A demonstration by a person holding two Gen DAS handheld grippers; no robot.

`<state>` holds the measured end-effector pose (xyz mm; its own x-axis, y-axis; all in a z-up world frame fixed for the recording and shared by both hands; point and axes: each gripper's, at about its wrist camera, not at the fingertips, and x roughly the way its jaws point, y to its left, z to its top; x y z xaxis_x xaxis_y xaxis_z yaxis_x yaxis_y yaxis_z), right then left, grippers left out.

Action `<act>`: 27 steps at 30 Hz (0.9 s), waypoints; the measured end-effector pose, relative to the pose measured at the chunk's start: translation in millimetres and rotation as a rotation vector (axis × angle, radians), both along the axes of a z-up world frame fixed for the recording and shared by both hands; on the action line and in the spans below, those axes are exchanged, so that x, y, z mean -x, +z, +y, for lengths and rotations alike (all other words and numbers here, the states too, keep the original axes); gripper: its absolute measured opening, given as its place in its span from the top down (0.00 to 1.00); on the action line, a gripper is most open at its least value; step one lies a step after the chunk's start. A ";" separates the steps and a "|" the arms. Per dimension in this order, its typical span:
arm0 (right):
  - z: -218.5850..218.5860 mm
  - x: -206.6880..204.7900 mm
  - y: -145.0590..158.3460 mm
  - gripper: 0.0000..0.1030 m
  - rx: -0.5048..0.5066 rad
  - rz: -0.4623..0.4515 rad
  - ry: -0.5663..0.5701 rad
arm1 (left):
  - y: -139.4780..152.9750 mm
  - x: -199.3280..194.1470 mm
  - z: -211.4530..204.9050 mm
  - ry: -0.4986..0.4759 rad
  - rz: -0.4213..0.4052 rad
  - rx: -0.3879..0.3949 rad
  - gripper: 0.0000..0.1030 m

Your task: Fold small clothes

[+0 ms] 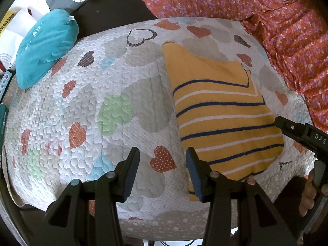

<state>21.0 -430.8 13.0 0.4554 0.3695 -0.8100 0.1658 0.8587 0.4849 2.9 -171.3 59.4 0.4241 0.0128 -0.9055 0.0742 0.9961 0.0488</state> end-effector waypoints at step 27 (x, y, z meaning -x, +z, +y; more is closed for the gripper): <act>-17.5 -75.0 -79.5 0.10 -0.379 0.116 -0.030 | -103.9 -103.4 48.8 0.117 0.303 0.798 0.26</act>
